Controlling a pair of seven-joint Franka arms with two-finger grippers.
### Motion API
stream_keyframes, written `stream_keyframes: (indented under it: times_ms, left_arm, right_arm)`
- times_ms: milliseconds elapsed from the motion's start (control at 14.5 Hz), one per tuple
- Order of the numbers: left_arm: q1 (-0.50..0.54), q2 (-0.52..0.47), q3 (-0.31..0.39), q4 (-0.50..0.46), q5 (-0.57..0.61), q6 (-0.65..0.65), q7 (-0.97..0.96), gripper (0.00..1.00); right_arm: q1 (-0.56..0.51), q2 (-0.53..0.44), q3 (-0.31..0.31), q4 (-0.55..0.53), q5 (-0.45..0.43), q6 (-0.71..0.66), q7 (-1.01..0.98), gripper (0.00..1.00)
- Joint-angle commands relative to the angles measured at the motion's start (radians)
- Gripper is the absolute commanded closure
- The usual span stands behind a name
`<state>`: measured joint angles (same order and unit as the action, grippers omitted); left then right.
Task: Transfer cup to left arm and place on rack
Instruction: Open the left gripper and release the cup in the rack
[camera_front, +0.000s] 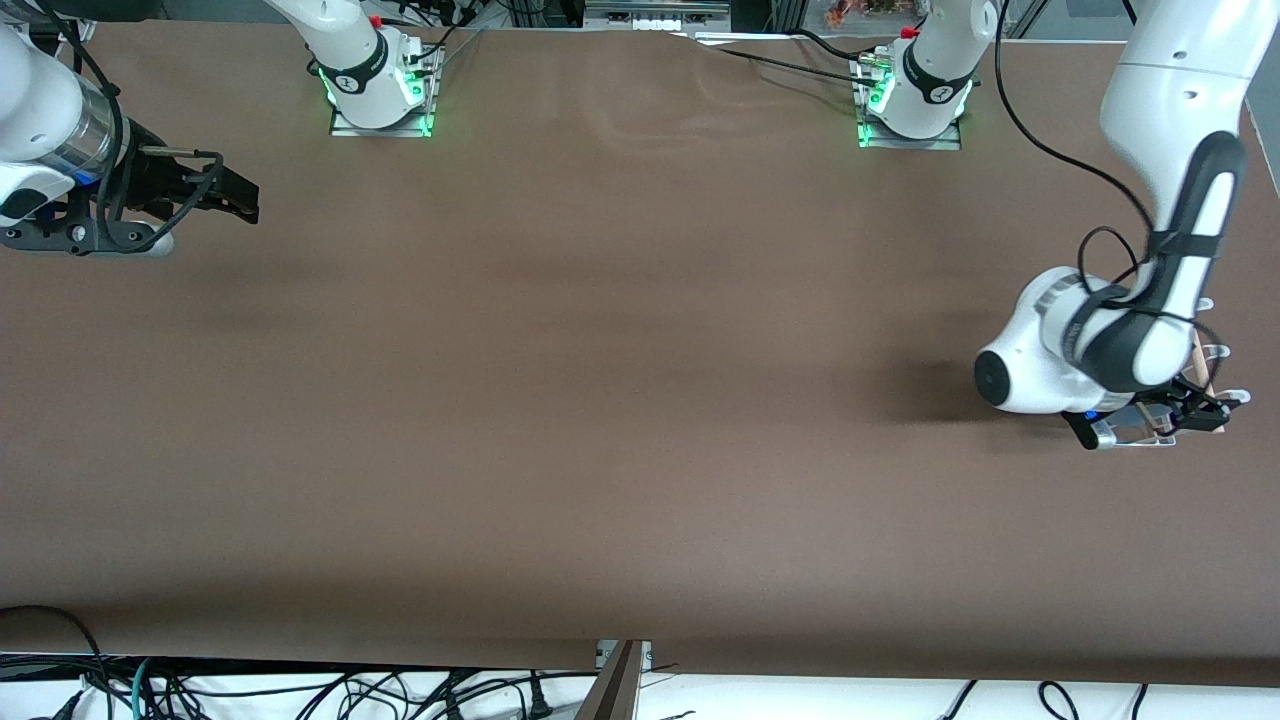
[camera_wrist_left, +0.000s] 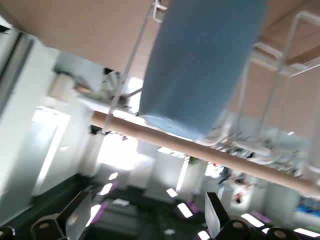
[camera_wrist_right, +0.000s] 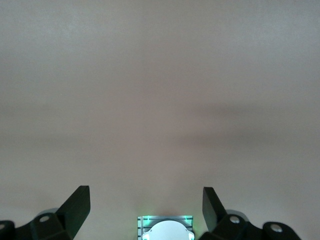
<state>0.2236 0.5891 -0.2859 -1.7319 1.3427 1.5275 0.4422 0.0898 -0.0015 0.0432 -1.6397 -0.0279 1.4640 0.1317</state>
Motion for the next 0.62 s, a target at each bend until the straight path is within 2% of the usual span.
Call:
stream_keyframes:
  times_ms: [0, 138, 345, 552]
  left_arm:
    - [0.01, -0.032, -0.01, 0.118, -0.211, -0.018, 0.024, 0.0]
    - [0.01, -0.037, -0.015, 0.228, -0.362, -0.074, 0.023, 0.0]
    - [0.002, -0.047, -0.016, 0.4, -0.662, -0.15, 0.012, 0.0]
    - [-0.004, -0.058, -0.036, 0.484, -0.802, -0.167, 0.01, 0.0]
  right_arm:
    - [0.001, 0.008, -0.002, 0.021, -0.01, -0.007, 0.002, 0.01]
    - [0.001, 0.006, -0.002, 0.021, -0.007, -0.007, 0.003, 0.01]
    - [0.001, 0.008, -0.002, 0.021, -0.007, -0.007, 0.003, 0.01]
    - [0.001, 0.008, -0.003, 0.021, -0.006, -0.007, 0.003, 0.01]
